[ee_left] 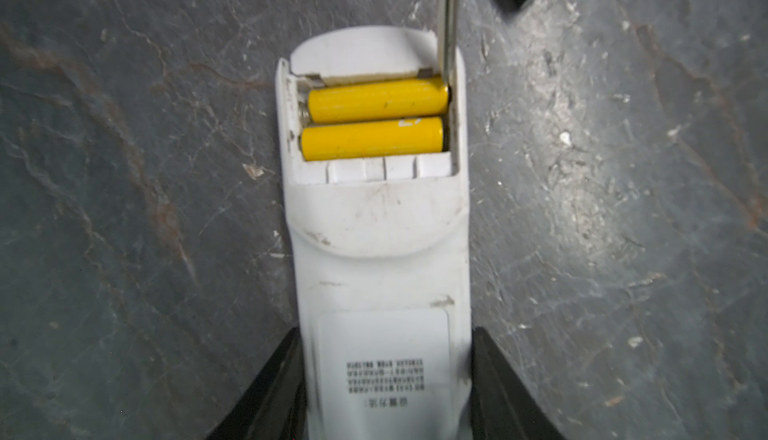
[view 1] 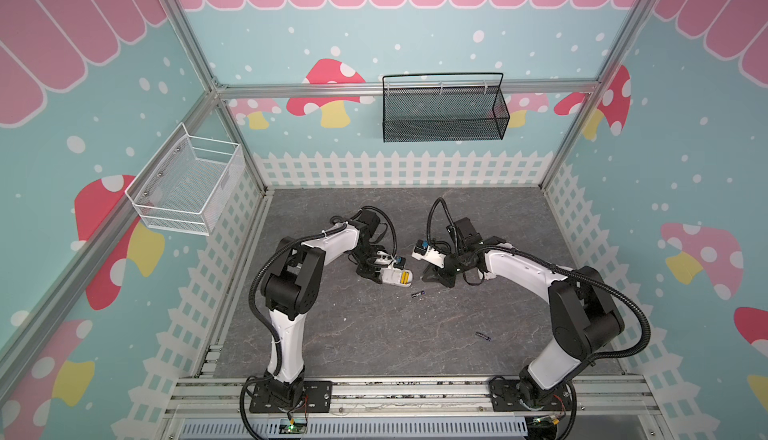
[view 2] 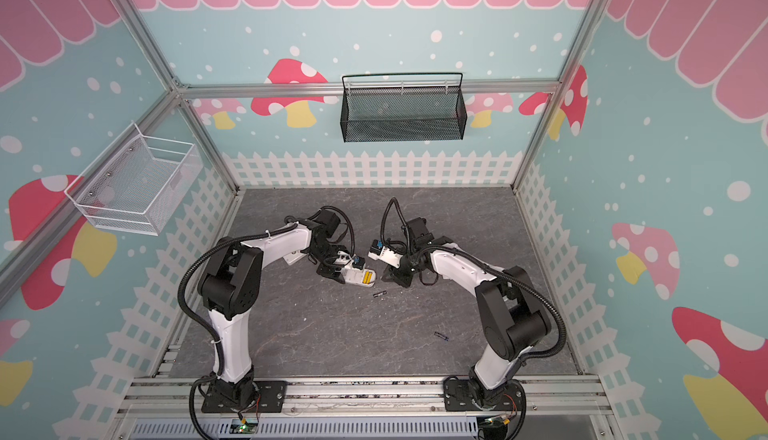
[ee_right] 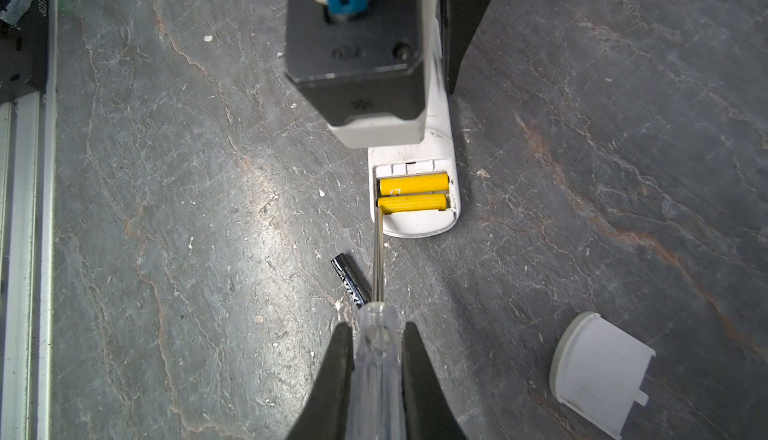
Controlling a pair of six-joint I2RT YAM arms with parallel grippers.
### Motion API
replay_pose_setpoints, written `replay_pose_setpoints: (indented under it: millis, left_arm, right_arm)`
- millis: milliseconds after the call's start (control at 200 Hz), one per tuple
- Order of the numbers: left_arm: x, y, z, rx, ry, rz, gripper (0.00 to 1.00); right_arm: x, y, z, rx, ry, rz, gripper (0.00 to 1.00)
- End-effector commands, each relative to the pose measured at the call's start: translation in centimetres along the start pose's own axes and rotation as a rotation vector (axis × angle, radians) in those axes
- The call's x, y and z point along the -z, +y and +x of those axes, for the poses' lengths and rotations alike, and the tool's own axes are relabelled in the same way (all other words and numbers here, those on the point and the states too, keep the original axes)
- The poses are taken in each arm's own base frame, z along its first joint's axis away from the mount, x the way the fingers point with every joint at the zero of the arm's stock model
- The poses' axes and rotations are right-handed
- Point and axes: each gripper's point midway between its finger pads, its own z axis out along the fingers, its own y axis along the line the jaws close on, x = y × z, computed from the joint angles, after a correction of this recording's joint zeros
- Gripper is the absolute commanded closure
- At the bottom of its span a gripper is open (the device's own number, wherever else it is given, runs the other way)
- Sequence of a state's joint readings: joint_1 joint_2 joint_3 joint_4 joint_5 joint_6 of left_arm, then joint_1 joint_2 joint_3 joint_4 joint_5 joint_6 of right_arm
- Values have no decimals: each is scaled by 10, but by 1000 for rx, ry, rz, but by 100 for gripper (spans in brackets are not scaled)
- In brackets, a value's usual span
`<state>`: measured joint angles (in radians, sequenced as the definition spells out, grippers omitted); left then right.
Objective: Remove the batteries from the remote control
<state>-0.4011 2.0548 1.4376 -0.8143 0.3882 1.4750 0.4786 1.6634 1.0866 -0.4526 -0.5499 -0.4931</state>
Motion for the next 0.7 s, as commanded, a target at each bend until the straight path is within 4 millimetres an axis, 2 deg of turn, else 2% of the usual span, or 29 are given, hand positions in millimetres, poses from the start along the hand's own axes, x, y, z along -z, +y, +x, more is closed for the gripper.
replay_pose_setpoints:
  millis: [0, 320, 540, 695]
  left_arm:
    - [0, -12, 6, -30, 42, 31, 57]
    - [2, -11, 5, -28, 40, 23, 59]
    - [2, -11, 6, -26, 46, 24, 60]
    - [2, -10, 8, -30, 58, 22, 61]
  right_arm:
    - [-6, 10, 1, 21, 7, -59, 100]
    - [-15, 14, 12, 57, 89, -60, 100]
    - [-17, 10, 25, 113, 204, 19, 100]
    - [-18, 6, 27, 173, 272, 109, 100]
